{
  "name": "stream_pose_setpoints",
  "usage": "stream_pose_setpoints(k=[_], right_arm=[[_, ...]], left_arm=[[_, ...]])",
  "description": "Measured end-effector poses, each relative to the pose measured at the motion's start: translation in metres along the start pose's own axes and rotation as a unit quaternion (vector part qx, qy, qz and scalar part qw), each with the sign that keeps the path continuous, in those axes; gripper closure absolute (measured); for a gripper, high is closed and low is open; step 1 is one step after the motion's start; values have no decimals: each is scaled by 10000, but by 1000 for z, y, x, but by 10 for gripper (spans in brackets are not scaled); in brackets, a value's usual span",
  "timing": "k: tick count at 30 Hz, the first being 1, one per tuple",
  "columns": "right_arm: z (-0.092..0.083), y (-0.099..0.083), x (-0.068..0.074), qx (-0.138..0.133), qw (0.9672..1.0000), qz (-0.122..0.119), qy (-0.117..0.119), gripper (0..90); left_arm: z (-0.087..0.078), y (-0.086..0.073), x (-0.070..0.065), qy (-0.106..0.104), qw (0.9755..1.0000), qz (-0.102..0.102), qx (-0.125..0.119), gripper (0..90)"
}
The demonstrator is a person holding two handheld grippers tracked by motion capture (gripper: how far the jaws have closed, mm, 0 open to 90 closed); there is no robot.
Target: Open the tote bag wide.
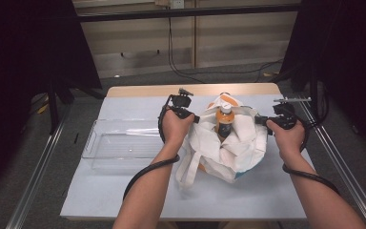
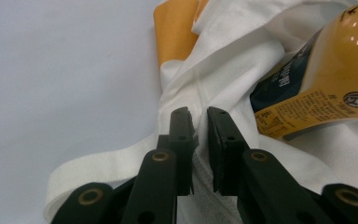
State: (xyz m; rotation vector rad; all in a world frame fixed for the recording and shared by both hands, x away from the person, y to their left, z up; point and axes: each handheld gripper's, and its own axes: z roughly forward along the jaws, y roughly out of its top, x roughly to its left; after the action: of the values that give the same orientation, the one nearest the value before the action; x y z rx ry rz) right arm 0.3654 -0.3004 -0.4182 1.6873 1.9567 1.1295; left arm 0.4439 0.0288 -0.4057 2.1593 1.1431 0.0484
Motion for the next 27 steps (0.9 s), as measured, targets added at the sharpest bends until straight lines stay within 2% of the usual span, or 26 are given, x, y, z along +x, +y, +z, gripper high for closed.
stream_pose_setpoints(k=[3,6,8,9,11,12,17,19,21,23,24,27], right_arm=[[1,-2,-2,-1,10000,-31,6,829],[1,-4,-3,35,10000,51,-7,830],[0,-3,-2,-8,10000,9,-2,823],[0,-2,-2,-31,10000,-48,-10,818],[-2,1,2,-55,9998,-147,-110,741],[-4,3,3,-83,9998,-159,-125,741],[-6,15,8,-130,9993,-270,-234,629],[-6,20,10,-186,9991,-324,-208,603],[-6,24,12,-152,9984,-383,-374,549],[-5,27,12,-190,9987,-341,-326,571],[-5,29,12,-223,9987,-331,-310,584],[-4,34,14,-247,9986,-390,-255,656]], left_arm=[[-1,-1,0,20,10000,64,30,818],[-1,-1,0,20,10000,50,27,820],[0,-1,-2,2,10000,37,-23,821],[-2,0,-2,24,9999,107,19,822],[-2,0,-3,-56,10000,23,-1,822],[-3,1,-3,-40,10000,46,4,823],[-5,4,-7,-58,9999,75,-52,826],[-6,5,-8,-97,9999,85,-63,828],[-6,6,-8,-72,9999,124,-67,829],[-6,6,-8,-82,9998,183,-35,829],[-5,6,-10,-89,9998,93,-123,830],[-5,7,-9,-104,9998,148,-109,831]])
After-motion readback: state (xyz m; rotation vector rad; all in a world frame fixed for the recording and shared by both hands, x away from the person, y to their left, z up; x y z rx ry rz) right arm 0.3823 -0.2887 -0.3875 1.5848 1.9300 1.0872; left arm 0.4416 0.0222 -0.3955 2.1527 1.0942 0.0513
